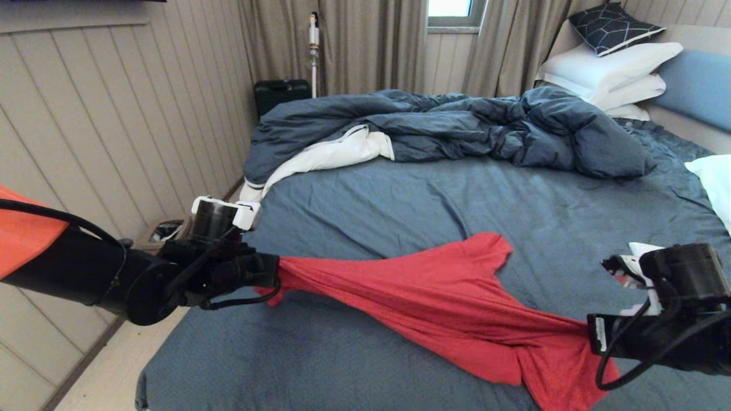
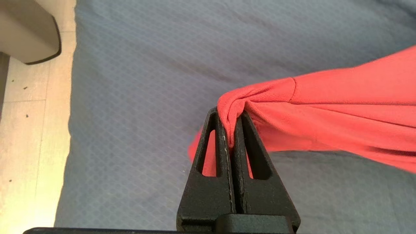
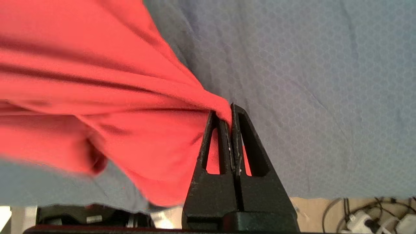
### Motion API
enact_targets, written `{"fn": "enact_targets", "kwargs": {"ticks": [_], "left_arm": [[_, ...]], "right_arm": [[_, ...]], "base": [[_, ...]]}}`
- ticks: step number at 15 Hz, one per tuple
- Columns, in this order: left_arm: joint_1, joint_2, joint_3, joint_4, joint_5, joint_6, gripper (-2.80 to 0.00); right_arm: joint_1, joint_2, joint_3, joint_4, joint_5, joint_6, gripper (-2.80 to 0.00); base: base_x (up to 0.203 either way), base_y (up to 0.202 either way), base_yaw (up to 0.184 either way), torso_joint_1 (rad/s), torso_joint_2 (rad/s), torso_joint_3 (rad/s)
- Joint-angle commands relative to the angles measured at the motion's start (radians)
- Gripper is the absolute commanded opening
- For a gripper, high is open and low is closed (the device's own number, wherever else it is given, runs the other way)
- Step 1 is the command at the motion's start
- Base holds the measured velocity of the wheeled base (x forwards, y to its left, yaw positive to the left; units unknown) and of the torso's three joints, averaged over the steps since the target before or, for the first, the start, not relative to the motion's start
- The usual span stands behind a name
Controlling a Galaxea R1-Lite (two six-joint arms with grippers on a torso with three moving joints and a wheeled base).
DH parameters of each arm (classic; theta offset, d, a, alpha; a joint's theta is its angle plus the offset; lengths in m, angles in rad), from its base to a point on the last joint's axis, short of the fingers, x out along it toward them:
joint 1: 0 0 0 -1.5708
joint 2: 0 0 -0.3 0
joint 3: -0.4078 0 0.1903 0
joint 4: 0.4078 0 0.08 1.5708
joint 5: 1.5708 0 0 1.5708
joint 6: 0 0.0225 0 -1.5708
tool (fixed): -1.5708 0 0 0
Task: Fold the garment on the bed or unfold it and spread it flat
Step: Unford the red T-shirt
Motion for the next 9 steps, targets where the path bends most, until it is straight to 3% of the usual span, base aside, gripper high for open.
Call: {"fn": "enact_targets", "kwargs": {"ticks": [1,9], "left_arm": [[0.009,0.002,-0.012,-0.001,0.003,0.000,-2.80],[0.066,0.029,-0.088,0.056,-0.034,0.000,-2.80]], "right_arm": [[-0.010,0.002,0.028,-0.032,-0.001,-0.002,-2.80],[-0.073,0.091,0.066,-0.128,0.000,-0.029,-2.80]], "base": [[0.000,0.000,0.000,0.000,0.00,0.000],[0.000,0.000,0.000,0.000,0.00,0.000]]}}
